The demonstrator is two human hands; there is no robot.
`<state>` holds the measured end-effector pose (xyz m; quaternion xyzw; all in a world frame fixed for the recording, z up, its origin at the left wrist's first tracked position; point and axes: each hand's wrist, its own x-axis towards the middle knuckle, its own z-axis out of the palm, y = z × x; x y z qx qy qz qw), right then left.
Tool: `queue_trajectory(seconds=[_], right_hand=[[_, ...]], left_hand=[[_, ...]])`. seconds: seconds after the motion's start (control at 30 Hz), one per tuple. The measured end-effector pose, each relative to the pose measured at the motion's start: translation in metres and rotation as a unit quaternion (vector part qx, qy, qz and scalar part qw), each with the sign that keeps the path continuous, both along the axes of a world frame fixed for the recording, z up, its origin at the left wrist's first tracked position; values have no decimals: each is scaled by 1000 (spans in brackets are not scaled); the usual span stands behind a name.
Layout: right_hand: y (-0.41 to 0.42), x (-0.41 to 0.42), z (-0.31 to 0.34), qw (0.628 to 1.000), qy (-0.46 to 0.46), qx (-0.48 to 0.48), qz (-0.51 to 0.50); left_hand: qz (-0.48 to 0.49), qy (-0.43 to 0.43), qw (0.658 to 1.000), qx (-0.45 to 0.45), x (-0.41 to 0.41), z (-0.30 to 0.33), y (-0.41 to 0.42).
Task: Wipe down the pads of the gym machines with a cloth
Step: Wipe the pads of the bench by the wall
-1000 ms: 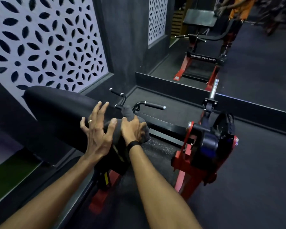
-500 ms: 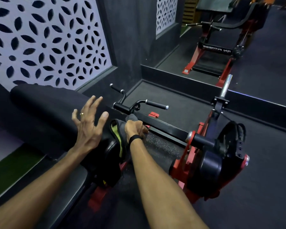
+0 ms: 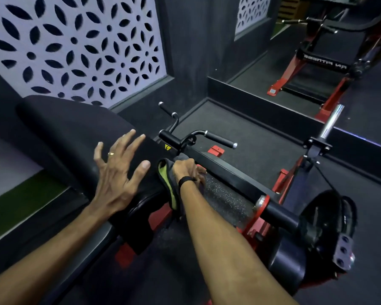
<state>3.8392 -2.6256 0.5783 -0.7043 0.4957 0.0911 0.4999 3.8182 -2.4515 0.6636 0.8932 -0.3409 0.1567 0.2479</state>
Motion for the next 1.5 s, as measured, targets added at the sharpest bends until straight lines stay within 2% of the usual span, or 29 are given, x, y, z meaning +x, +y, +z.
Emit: queue_trajectory(seconds=[0.2, 0.47, 0.57, 0.67, 0.8, 0.97, 1.13, 1.33, 1.5], right_hand=[[-17, 7, -6, 997, 7, -34, 74], [-25, 2, -17, 982, -39, -94, 161], [-26, 1, -14, 978, -14, -96, 187], [-29, 14, -15, 976, 19, -78, 201], [-31, 31, -17, 971, 33, -91, 218], [-36, 46, -23, 962, 40, -108, 248], [-24, 89, -27, 950, 27, -124, 284], [5, 173, -19, 936, -35, -113, 331], [28, 238, -22, 924, -62, -97, 365]], left_hand=[[0, 14, 1000, -12, 1, 1, 0], [-29, 27, 998, -50, 4, 5, 8], [-50, -5, 999, -11, 31, 12, 27], [-24, -13, 999, 27, 72, 16, 49], [16, 12, 1000, 20, 100, 5, 65], [6, -6, 1000, 20, 115, 5, 65], [46, -8, 998, 32, 157, 12, 80], [71, -13, 996, 53, 214, 23, 80], [106, 12, 992, 72, 256, 19, 92]])
